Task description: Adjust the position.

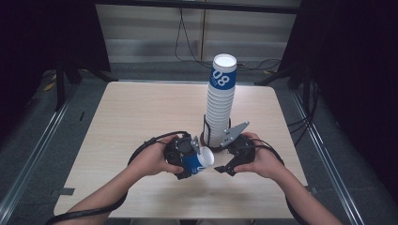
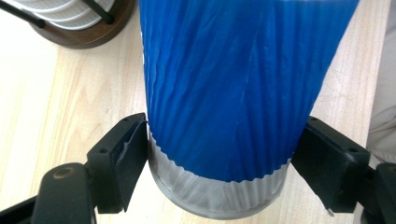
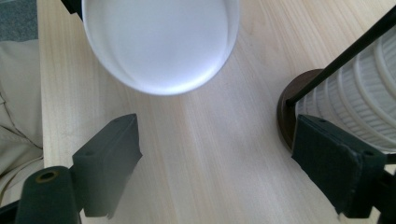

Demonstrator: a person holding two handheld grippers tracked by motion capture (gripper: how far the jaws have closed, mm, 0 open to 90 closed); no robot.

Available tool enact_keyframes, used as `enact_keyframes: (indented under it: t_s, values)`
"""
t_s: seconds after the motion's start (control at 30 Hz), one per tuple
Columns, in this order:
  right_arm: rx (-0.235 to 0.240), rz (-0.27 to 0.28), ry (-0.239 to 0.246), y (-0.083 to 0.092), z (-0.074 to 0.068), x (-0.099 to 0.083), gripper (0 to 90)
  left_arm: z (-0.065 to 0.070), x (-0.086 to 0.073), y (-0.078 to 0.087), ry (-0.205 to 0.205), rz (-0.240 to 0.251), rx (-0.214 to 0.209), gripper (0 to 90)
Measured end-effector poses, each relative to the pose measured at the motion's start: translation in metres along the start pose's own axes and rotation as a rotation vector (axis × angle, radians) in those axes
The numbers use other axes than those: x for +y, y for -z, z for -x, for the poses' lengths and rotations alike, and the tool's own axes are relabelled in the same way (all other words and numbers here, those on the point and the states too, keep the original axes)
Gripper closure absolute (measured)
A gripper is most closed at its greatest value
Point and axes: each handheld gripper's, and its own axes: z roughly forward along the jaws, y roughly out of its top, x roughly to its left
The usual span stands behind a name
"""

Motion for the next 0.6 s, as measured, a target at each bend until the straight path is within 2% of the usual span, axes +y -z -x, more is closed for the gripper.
enact_keyframes:
  t_s: [0.53,0.6]
  values:
    - [0.016,-0.021,0.023,-0.0052,-0.0029,0.0056,14.9,0.0022,0.0094,-0.0059,-0.024,-0.047,0.019,21.7]
    - [0.018,-0.027,0.025,-0.0058,-0.0037,0.0065,15.4,0.0032,0.0100,-0.0064,-0.022,-0.035,0.020,21.7]
